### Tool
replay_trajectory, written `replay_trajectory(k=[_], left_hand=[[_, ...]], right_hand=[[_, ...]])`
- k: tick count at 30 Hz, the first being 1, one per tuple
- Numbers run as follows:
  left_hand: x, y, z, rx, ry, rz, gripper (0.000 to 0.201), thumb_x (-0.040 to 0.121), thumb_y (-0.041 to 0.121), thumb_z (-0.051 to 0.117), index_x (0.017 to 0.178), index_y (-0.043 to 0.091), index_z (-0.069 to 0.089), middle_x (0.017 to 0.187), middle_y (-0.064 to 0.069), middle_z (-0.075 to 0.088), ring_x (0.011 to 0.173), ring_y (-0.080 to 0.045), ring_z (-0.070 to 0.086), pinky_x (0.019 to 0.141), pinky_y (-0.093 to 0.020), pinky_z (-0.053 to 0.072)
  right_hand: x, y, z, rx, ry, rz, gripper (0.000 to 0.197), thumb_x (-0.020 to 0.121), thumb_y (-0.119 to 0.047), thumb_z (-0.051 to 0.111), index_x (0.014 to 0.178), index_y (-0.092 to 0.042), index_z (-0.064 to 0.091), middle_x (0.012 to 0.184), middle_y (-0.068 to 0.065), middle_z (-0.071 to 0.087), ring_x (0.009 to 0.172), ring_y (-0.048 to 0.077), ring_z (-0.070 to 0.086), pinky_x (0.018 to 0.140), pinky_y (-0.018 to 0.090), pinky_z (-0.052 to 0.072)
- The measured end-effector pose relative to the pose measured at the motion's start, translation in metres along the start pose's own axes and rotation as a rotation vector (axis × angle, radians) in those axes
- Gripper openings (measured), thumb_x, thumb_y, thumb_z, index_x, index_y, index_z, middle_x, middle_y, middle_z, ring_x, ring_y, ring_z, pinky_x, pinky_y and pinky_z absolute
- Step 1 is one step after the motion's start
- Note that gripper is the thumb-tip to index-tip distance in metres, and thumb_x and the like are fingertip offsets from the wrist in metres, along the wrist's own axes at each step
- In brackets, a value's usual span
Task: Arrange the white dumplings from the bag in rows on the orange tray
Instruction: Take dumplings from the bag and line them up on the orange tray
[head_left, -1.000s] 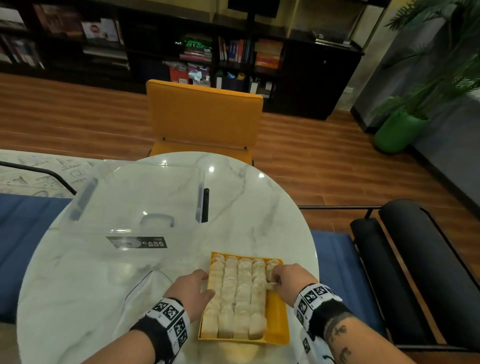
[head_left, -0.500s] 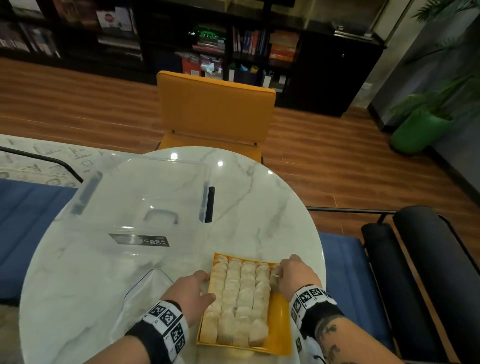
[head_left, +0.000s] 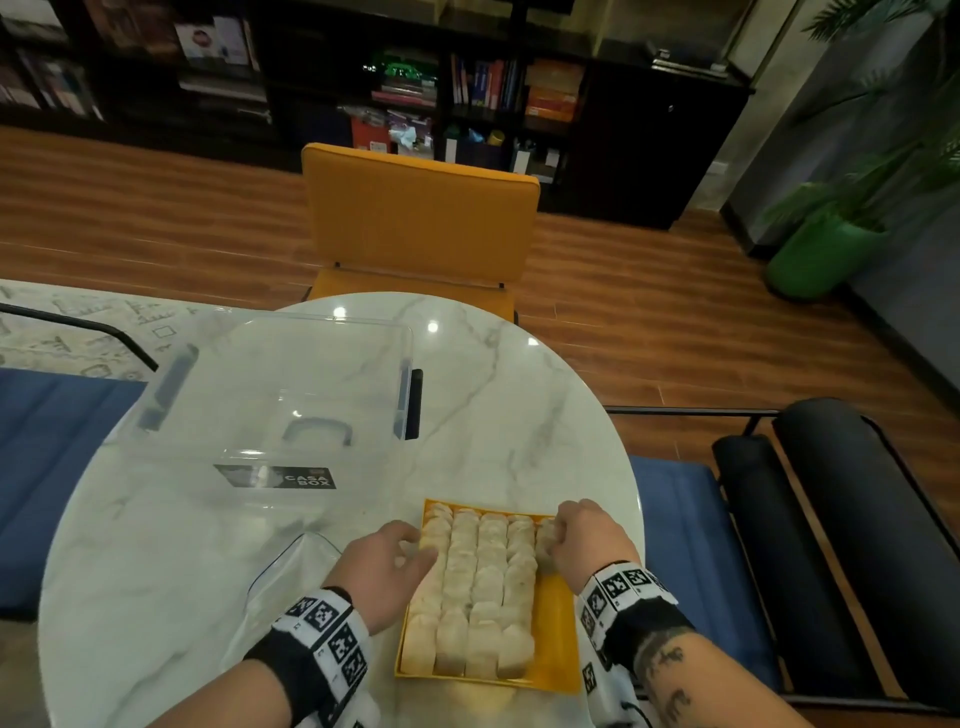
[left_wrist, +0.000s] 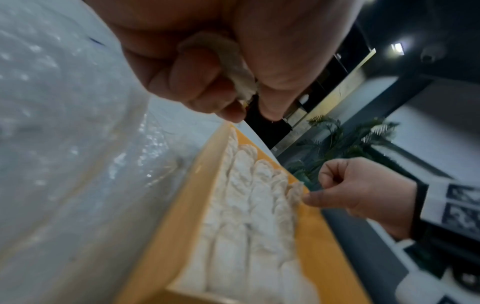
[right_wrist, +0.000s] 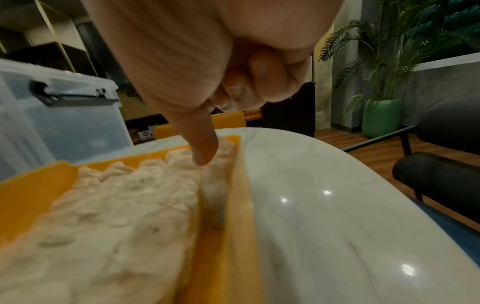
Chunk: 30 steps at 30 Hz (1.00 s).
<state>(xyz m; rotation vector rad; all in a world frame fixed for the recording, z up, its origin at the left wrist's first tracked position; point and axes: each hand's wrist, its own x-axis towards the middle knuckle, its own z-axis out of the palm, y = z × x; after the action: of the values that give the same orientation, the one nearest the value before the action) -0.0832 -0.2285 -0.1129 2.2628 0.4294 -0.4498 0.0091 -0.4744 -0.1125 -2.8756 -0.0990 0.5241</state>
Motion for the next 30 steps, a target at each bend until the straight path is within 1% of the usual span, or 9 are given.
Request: replay_trajectory(k=[2, 4, 8, 10, 13, 16, 19, 23, 30], left_hand=[[-0.001, 0.008, -0.003, -0.188, -0.025, -0.003, 0.031, 0.092, 0.055, 0.050, 0.104, 0.028, 0.060, 0.092, 0.007, 0.063, 0.080, -0.008, 0.058, 0.074, -0.025, 0.046], [-0.003, 0.020, -0.005, -0.617, -0.117, -0.132, 0.034, 0.098, 0.045, 0.045, 0.104, 0.016, 0.062, 0.085, -0.002, 0.060, 0.064, -0.016, 0.053, 0.062, -0.030, 0.045], [-0.014, 0.037, -0.009, -1.211, -0.230, -0.252, 0.024, 0.093, 0.010, 0.051, 0.109, -0.006, 0.062, 0.089, -0.019, 0.058, 0.069, -0.031, 0.057, 0.067, -0.039, 0.053], [-0.018, 0.038, -0.009, -1.221, -0.260, -0.189, 0.026, 0.091, -0.006, 0.045, 0.113, -0.007, 0.060, 0.094, -0.019, 0.061, 0.076, -0.033, 0.063, 0.073, -0.040, 0.057], [-0.024, 0.041, -0.006, -1.084, -0.215, -0.090, 0.030, 0.092, -0.014, 0.041, 0.111, 0.001, 0.060, 0.091, -0.014, 0.062, 0.074, -0.028, 0.060, 0.060, -0.030, 0.054], [-0.031, 0.044, -0.004, -1.021, -0.145, -0.023, 0.024, 0.093, -0.010, 0.049, 0.109, 0.003, 0.060, 0.084, -0.014, 0.060, 0.075, -0.026, 0.052, 0.063, -0.032, 0.048], [-0.037, 0.047, -0.006, -1.081, -0.153, -0.011, 0.016, 0.091, -0.007, 0.057, 0.102, 0.002, 0.061, 0.086, -0.013, 0.062, 0.081, -0.026, 0.061, 0.075, -0.035, 0.056], [-0.041, 0.041, -0.006, -1.029, -0.158, 0.002, 0.017, 0.086, -0.009, 0.064, 0.097, 0.004, 0.063, 0.078, -0.006, 0.062, 0.072, -0.017, 0.063, 0.070, -0.032, 0.058], [-0.029, 0.024, 0.006, -0.661, -0.116, 0.128, 0.015, 0.080, 0.003, 0.074, 0.087, 0.015, 0.071, 0.082, 0.000, 0.069, 0.067, -0.014, 0.063, 0.065, -0.032, 0.055]], right_hand=[[-0.012, -0.006, -0.005, 0.061, 0.013, -0.034, 0.010, 0.092, -0.027, 0.053, 0.083, -0.023, 0.054, 0.093, -0.003, 0.054, 0.082, 0.016, 0.057, 0.078, 0.031, 0.053], [-0.029, -0.015, -0.008, 0.161, -0.015, -0.091, 0.014, 0.086, -0.030, 0.065, 0.078, -0.029, 0.053, 0.088, -0.007, 0.055, 0.078, 0.011, 0.056, 0.071, 0.024, 0.049], [-0.066, -0.042, -0.006, 0.360, -0.094, -0.260, 0.018, 0.081, -0.043, 0.072, 0.090, -0.033, 0.061, 0.085, -0.010, 0.061, 0.070, 0.001, 0.053, 0.064, 0.012, 0.040], [-0.082, -0.056, 0.000, 0.477, -0.082, -0.269, 0.027, 0.076, -0.052, 0.073, 0.095, -0.036, 0.062, 0.088, -0.011, 0.062, 0.067, -0.002, 0.051, 0.066, 0.013, 0.039], [-0.096, -0.070, 0.005, 0.660, -0.004, -0.166, 0.036, 0.067, -0.059, 0.075, 0.092, -0.036, 0.063, 0.088, -0.011, 0.065, 0.066, -0.002, 0.055, 0.064, 0.012, 0.039], [-0.102, -0.077, 0.005, 0.705, 0.072, -0.125, 0.030, 0.070, -0.051, 0.079, 0.089, -0.034, 0.063, 0.086, -0.011, 0.067, 0.075, -0.004, 0.059, 0.066, 0.012, 0.042], [-0.105, -0.079, 0.002, 0.693, 0.119, -0.156, 0.012, 0.084, -0.037, 0.073, 0.084, -0.029, 0.064, 0.079, -0.012, 0.065, 0.070, -0.004, 0.057, 0.064, 0.012, 0.041], [-0.105, -0.072, -0.007, 0.731, 0.182, -0.127, 0.010, 0.086, -0.028, 0.072, 0.080, -0.029, 0.064, 0.078, -0.009, 0.066, 0.072, -0.003, 0.059, 0.064, 0.009, 0.041], [-0.092, -0.044, -0.015, 0.762, 0.018, -0.110, 0.019, 0.076, -0.020, 0.083, 0.084, -0.032, 0.069, 0.082, -0.008, 0.066, 0.074, 0.003, 0.061, 0.075, 0.021, 0.052]])
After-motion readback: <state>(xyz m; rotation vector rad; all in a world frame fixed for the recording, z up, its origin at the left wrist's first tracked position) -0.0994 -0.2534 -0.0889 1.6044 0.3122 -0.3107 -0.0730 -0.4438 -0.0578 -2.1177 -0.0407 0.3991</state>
